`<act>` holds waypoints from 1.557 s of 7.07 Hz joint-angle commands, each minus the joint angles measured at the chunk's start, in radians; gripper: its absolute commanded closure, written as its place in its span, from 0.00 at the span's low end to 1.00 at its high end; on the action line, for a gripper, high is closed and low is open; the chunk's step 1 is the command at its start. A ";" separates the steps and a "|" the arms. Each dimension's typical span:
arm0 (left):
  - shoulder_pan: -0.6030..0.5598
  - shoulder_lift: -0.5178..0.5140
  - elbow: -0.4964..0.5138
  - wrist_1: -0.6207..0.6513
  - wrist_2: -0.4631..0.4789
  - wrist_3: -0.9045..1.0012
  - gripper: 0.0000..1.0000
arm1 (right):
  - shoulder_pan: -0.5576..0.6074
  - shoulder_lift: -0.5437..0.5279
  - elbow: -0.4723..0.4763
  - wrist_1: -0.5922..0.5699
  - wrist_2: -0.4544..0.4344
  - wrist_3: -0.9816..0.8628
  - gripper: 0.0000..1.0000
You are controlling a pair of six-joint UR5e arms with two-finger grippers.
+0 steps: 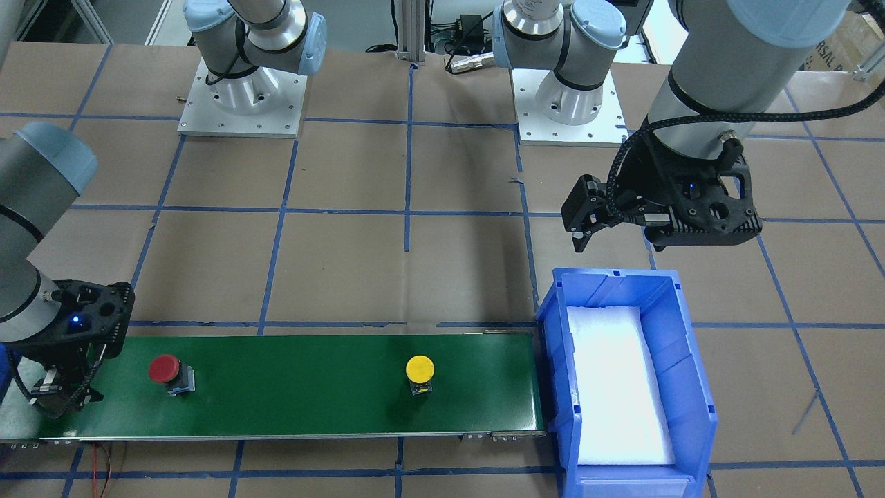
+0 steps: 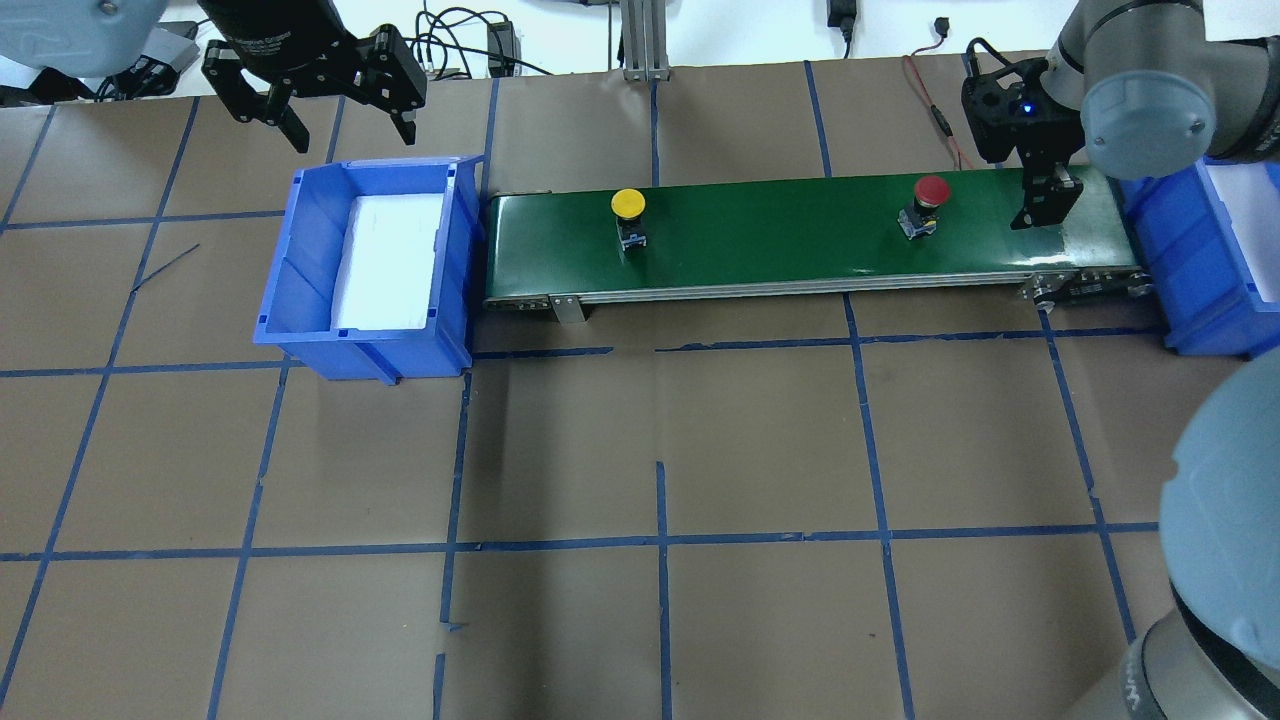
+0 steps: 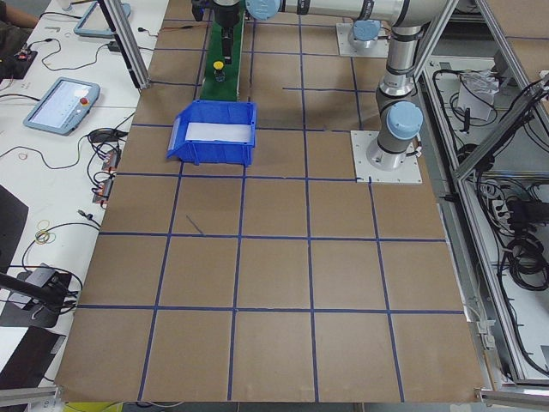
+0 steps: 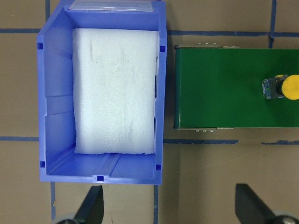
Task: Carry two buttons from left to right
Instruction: 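Lower the right gripper onto the arriving red button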
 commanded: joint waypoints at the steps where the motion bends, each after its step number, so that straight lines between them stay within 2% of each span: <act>1: 0.000 0.000 0.000 0.000 0.000 0.000 0.00 | 0.016 0.000 -0.003 -0.005 0.005 0.024 0.03; 10: 0.000 0.000 0.004 0.000 0.000 0.000 0.00 | 0.018 0.015 0.020 -0.028 0.038 0.031 0.05; 11: 0.000 0.000 0.004 0.000 0.000 0.000 0.00 | 0.018 0.015 0.020 -0.033 0.038 0.030 0.24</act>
